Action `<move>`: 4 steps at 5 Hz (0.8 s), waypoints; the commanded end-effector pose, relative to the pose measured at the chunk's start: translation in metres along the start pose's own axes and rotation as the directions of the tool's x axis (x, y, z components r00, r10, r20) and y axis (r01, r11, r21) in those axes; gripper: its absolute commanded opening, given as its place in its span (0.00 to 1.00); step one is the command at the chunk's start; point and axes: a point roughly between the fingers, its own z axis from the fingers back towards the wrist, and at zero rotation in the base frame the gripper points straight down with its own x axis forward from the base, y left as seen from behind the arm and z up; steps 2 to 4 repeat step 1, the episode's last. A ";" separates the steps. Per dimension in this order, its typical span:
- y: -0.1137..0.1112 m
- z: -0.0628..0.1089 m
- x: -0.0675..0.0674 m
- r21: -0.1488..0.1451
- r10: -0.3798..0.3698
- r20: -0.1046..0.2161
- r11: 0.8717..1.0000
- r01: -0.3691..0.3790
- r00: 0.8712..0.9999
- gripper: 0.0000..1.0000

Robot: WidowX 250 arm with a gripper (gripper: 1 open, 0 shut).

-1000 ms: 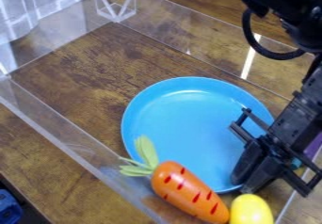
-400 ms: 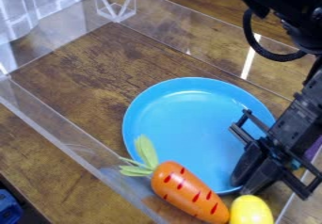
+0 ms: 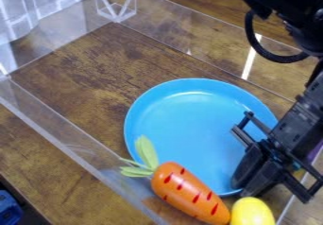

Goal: Remove the lemon from the blue tray and put it on the table

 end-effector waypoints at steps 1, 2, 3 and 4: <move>-0.011 0.017 -0.010 0.013 -0.080 0.055 0.997 0.079 0.995 0.00; -0.011 0.017 -0.010 0.013 -0.080 0.055 0.997 0.079 0.995 0.00; -0.011 0.017 -0.010 0.013 -0.080 0.055 0.997 0.079 0.995 0.00; -0.011 0.017 -0.010 0.013 -0.080 0.055 0.997 0.079 0.995 0.00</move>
